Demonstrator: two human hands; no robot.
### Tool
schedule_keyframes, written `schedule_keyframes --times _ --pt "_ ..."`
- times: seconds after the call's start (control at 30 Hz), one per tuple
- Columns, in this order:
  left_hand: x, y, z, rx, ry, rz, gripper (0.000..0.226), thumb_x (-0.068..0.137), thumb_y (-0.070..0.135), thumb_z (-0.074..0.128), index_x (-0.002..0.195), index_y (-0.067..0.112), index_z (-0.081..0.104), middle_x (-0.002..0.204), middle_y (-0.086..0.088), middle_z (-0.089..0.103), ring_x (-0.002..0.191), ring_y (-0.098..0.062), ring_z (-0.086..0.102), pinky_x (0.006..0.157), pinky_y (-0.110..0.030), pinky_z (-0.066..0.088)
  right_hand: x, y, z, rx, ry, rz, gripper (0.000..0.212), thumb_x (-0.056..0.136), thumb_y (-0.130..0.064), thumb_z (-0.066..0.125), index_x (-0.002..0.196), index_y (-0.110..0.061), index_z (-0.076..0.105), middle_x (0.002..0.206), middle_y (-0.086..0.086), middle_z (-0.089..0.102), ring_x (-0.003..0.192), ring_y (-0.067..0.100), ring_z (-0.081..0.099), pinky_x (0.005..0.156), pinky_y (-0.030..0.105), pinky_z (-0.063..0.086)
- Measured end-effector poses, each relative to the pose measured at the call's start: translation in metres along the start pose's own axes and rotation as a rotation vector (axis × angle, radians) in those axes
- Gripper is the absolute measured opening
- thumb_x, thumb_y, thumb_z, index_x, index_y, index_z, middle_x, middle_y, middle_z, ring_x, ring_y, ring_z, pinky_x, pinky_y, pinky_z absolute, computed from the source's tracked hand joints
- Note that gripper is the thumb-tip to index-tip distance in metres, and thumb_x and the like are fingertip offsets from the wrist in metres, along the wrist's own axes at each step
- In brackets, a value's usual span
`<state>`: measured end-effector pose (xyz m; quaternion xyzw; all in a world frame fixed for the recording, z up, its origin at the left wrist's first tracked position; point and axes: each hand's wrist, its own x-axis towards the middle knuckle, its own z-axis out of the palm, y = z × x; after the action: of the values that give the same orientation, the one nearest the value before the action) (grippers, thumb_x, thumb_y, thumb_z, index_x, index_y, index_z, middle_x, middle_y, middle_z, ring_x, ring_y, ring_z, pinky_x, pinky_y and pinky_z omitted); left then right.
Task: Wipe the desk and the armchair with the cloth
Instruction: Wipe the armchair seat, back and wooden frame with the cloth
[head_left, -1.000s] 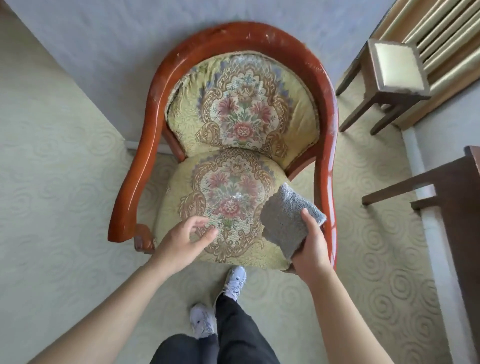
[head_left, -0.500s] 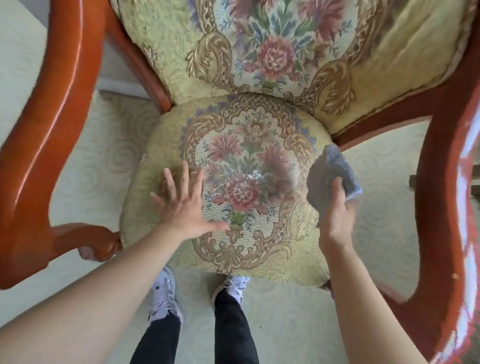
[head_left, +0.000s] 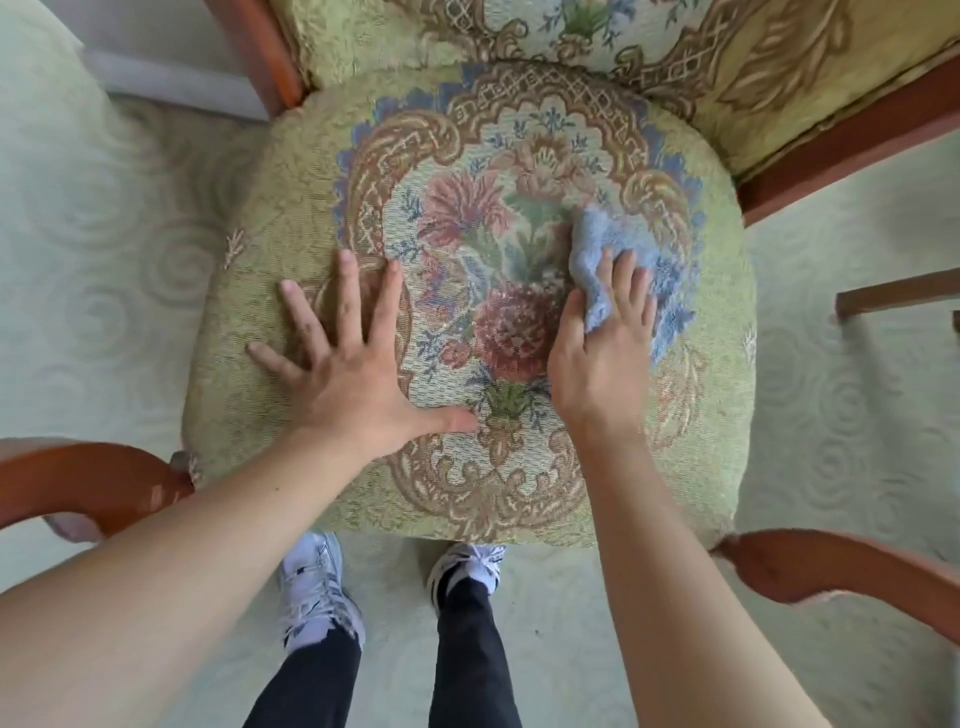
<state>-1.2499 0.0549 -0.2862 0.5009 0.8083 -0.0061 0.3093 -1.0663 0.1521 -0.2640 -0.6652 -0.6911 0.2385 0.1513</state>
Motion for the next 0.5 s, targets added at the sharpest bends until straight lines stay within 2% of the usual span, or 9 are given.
schedule_keyframes --times 0.13,0.27,0.4,0.5 --pt "-0.001 0.000 0.002 -0.014 0.015 -0.002 0.158 0.019 0.114 0.026 0.146 0.046 -0.038 0.153 0.010 -0.050 0.146 -0.051 -0.027 0.100 -0.087 0.003 -0.013 -0.017 0.015 -0.031 -0.079 -0.182 0.067 0.095 -0.040 0.023 0.157 -0.014 0.027 0.165 0.008 0.020 0.155 0.022 0.009 0.127 0.036 0.002" --pt "-0.002 -0.001 0.002 -0.017 0.018 0.001 0.158 0.020 0.114 0.025 0.147 0.046 -0.037 0.154 0.010 -0.049 0.146 -0.051 -0.026 0.100 -0.088 0.004 -0.018 -0.011 0.015 -0.023 -0.143 -0.332 0.060 0.098 -0.034 0.028 0.155 -0.016 0.033 0.164 0.005 0.024 0.153 0.013 0.008 0.126 0.029 0.000" --pt "-0.003 -0.001 -0.001 -0.018 -0.005 0.006 0.157 0.021 0.113 0.028 0.146 0.046 -0.038 0.153 0.010 -0.050 0.146 -0.050 -0.028 0.099 -0.088 0.001 -0.026 0.012 -0.002 -0.055 -0.286 -0.526 0.056 0.098 -0.028 0.038 0.152 -0.015 0.039 0.161 0.006 0.031 0.154 0.018 0.017 0.127 0.036 0.009" --pt "-0.003 -0.001 -0.004 -0.015 -0.032 0.002 0.157 0.021 0.113 0.030 0.144 0.047 -0.041 0.151 0.011 -0.053 0.144 -0.050 -0.031 0.100 -0.087 0.000 -0.031 0.029 -0.023 -0.075 -0.369 -0.593 0.053 0.100 -0.029 0.040 0.151 -0.014 0.041 0.159 0.005 0.035 0.152 0.017 0.022 0.126 0.041 0.015"
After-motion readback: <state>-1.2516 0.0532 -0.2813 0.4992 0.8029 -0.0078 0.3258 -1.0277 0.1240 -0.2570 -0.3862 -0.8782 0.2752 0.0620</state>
